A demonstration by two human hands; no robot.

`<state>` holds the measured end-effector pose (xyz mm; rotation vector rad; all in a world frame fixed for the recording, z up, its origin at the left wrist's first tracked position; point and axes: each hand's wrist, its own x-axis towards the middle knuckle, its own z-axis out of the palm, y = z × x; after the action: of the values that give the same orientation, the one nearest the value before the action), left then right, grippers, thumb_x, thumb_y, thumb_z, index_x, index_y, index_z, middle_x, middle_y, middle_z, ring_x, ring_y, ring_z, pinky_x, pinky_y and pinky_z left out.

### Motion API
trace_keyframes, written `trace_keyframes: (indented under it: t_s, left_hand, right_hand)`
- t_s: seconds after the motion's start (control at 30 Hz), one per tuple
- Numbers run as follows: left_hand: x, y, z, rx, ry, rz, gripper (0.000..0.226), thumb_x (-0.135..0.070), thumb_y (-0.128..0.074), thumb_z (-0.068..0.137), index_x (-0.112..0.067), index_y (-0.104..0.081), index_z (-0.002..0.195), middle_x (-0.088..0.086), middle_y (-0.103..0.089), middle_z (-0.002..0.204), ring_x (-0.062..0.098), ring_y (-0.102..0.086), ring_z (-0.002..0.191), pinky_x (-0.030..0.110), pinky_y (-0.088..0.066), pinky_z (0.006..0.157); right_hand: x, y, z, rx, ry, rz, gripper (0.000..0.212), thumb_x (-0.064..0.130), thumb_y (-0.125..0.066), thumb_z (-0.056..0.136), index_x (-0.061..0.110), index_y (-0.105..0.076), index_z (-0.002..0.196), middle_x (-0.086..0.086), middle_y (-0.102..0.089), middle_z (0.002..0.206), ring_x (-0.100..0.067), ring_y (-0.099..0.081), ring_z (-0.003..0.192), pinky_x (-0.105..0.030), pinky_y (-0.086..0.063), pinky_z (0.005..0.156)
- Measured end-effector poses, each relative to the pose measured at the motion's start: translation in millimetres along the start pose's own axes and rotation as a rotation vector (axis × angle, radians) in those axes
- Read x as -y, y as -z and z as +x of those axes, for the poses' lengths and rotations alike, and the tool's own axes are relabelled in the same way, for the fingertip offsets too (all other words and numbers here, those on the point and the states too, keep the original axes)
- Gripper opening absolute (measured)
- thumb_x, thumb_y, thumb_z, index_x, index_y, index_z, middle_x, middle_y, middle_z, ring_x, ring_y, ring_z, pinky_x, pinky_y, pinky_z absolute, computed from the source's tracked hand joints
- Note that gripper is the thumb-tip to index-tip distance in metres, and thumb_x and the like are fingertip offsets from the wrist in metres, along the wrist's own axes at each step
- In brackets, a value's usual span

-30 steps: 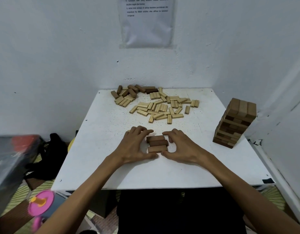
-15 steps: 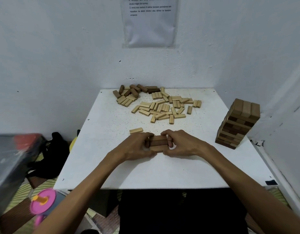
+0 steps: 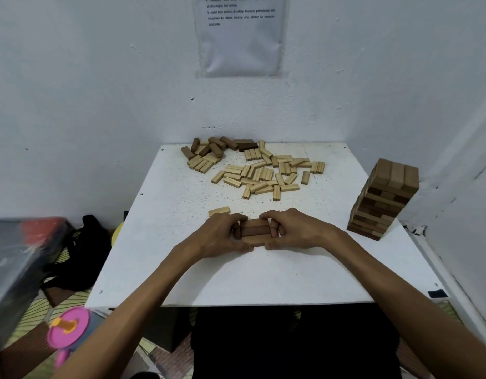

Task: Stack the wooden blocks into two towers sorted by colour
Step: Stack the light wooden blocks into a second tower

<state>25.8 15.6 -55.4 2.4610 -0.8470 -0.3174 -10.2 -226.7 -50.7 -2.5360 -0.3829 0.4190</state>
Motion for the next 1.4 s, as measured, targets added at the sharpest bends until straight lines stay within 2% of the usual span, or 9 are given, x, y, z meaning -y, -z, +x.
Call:
trace_keyframes:
  t_s: [0.17, 0.33, 0.53, 0.7, 0.87, 1.0, 1.13, 1.27, 1.4]
  left_hand:
    - [0.1, -0.9, -0.6, -0.002, 0.0, 0.012, 0.071, -0.048, -0.085, 0.081, -0.02, -0.058, 0.141, -0.007, -0.062, 0.101, 0.005, -0.054, 0.086, 0.023, -0.045, 0.075]
    - [5.5, -4.6, -4.5, -0.052, 0.021, 0.052, 0.084, -0.061, -0.083, 0.075, -0.03, -0.049, 0.145, -0.012, -0.057, 0.103, 0.012, -0.057, 0.097, 0.036, -0.053, 0.086]
    - [6.5, -5.3, -4.9, -0.115, -0.13, 0.181, 0.064, -0.06, -0.078, 0.078, -0.033, -0.055, 0.13, -0.008, -0.05, 0.131, 0.015, -0.044, 0.117, 0.036, -0.045, 0.094]
    - [10.8, -6.7, -3.7, -0.115, -0.196, 0.162, 0.046, -0.062, -0.068, 0.076, -0.031, -0.064, 0.109, -0.013, -0.061, 0.118, 0.012, -0.05, 0.106, 0.039, -0.046, 0.092]
    - [14.0, -7.0, 0.8, -0.126, -0.193, 0.06, 0.043, -0.055, -0.077, 0.069, -0.034, -0.059, 0.102, -0.015, -0.059, 0.105, 0.011, -0.051, 0.099, 0.039, -0.047, 0.089]
    - [13.7, -2.2, 6.0, -0.094, -0.203, 0.018, 0.043, -0.05, -0.08, 0.067, -0.036, -0.056, 0.1, -0.014, -0.059, 0.1, 0.013, -0.051, 0.096, 0.041, -0.047, 0.086]
    - [3.1, 15.8, 11.1, -0.048, -0.232, -0.025, 0.041, -0.045, -0.079, 0.067, -0.036, -0.055, 0.099, -0.017, -0.057, 0.099, 0.009, -0.048, 0.096, 0.033, -0.046, 0.082]
    - [-17.3, 37.5, 20.4, -0.05, -0.297, -0.079, 0.037, -0.042, -0.075, 0.066, -0.031, -0.056, 0.096, -0.021, -0.056, 0.095, 0.009, -0.048, 0.093, 0.02, -0.039, 0.076]
    - [-39.6, 58.5, 35.4, -0.054, -0.377, -0.108, 0.034, -0.034, -0.076, 0.068, -0.027, -0.056, 0.094, -0.019, -0.055, 0.092, 0.009, -0.046, 0.085, 0.023, -0.039, 0.074]
  right_hand:
    - [0.2, -0.2, -0.6, 0.003, 0.002, -0.008, 0.077, 0.041, -0.08, 0.088, 0.021, -0.042, 0.153, 0.012, -0.064, 0.098, -0.006, -0.056, 0.092, -0.025, -0.046, 0.083]
    - [-0.2, 0.4, 0.5, 0.001, -0.004, -0.021, 0.077, 0.043, -0.079, 0.088, 0.022, -0.043, 0.153, 0.009, -0.064, 0.101, -0.01, -0.057, 0.095, -0.029, -0.049, 0.086]
    - [-0.8, 0.9, 1.6, -0.027, 0.015, -0.059, 0.072, 0.044, -0.081, 0.086, 0.023, -0.049, 0.147, 0.008, -0.054, 0.107, -0.003, -0.05, 0.09, -0.025, -0.042, 0.079]
    - [-3.3, -1.5, 0.2, -0.112, 0.079, -0.117, 0.071, 0.046, -0.082, 0.083, 0.02, -0.055, 0.143, 0.007, -0.047, 0.129, -0.007, -0.042, 0.112, -0.021, -0.035, 0.092]
    - [-1.1, -1.8, -4.5, -0.191, 0.146, -0.077, 0.066, 0.044, -0.082, 0.082, 0.026, -0.054, 0.139, 0.01, -0.058, 0.125, -0.004, -0.047, 0.102, -0.022, -0.04, 0.087]
    - [0.2, 0.2, -8.2, -0.197, 0.191, -0.145, 0.044, 0.046, -0.079, 0.083, 0.03, -0.06, 0.119, 0.012, -0.059, 0.114, -0.004, -0.045, 0.103, -0.03, -0.045, 0.088]
    - [3.4, 14.6, -15.6, -0.224, 0.206, -0.14, 0.038, 0.045, -0.077, 0.085, 0.033, -0.061, 0.117, 0.015, -0.059, 0.115, -0.003, -0.043, 0.103, -0.026, -0.044, 0.087]
    - [11.4, 40.7, -25.1, -0.28, 0.224, -0.165, 0.037, 0.047, -0.076, 0.085, 0.033, -0.062, 0.116, 0.014, -0.06, 0.112, -0.006, -0.046, 0.1, -0.03, -0.045, 0.087]
    - [19.4, 71.4, -40.2, -0.335, 0.194, -0.191, 0.038, 0.055, -0.071, 0.081, 0.039, -0.06, 0.113, 0.015, -0.059, 0.11, -0.006, -0.046, 0.101, -0.034, -0.047, 0.089]
